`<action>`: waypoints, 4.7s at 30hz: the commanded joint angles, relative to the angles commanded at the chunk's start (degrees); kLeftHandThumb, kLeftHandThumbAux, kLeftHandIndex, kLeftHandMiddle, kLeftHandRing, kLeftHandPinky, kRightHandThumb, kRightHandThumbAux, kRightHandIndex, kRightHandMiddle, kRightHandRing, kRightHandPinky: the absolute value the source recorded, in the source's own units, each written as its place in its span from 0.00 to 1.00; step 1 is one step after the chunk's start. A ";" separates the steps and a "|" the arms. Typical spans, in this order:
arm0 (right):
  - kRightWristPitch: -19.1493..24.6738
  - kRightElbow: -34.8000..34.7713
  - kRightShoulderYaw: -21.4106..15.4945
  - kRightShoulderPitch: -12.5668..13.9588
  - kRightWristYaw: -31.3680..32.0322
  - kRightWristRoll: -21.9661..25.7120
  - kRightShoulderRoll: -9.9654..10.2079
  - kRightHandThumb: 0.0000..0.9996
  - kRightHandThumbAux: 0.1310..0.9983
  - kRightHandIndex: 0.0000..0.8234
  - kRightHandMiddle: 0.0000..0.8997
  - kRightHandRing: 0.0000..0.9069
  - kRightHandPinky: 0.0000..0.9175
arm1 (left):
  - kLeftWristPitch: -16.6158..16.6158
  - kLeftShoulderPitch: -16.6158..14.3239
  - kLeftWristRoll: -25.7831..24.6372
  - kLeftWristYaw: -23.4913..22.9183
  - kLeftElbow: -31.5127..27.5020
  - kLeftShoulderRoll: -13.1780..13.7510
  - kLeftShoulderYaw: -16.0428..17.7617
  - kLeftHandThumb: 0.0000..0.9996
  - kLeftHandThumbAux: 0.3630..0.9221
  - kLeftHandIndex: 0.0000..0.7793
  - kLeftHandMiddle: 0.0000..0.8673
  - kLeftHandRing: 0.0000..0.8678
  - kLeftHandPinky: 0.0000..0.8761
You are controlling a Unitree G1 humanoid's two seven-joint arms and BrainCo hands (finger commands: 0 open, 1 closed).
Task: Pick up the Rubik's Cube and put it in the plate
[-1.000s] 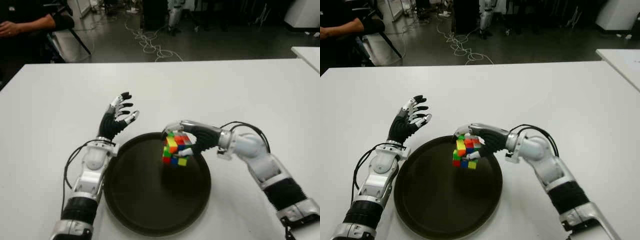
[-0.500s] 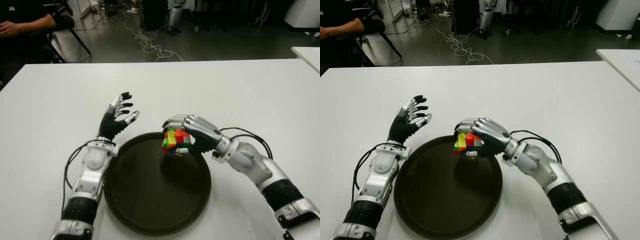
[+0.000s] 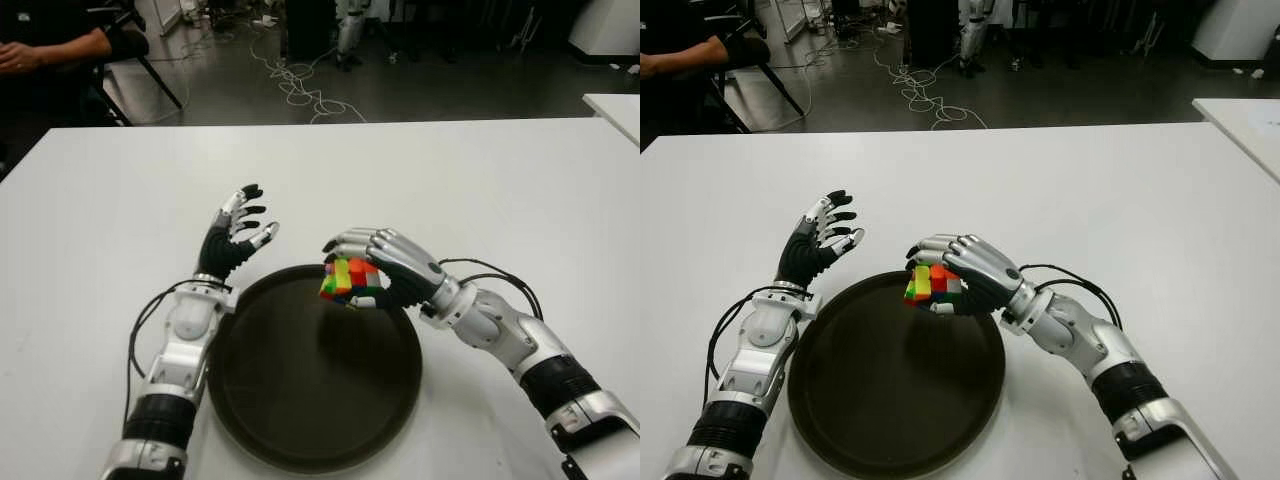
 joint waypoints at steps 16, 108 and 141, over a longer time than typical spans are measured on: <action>0.89 -3.72 1.14 1.16 6.12 2.92 -0.84 0.82 0.65 0.45 0.55 0.57 0.60 | -0.53 -0.06 0.19 0.11 0.23 -0.09 -0.02 0.15 0.60 0.18 0.20 0.23 0.26; -4.32 -4.02 -0.36 3.29 22.73 17.31 1.96 0.00 0.40 0.00 0.00 0.00 0.00 | 3.40 1.00 -1.78 -1.33 -4.06 -1.27 0.29 0.17 0.52 0.17 0.18 0.23 0.29; 38.56 -23.93 -18.09 13.90 20.37 56.61 3.41 0.00 0.60 0.01 0.08 0.08 0.08 | 4.14 0.78 0.29 1.58 -3.35 -2.00 -0.11 0.17 0.60 0.17 0.19 0.22 0.27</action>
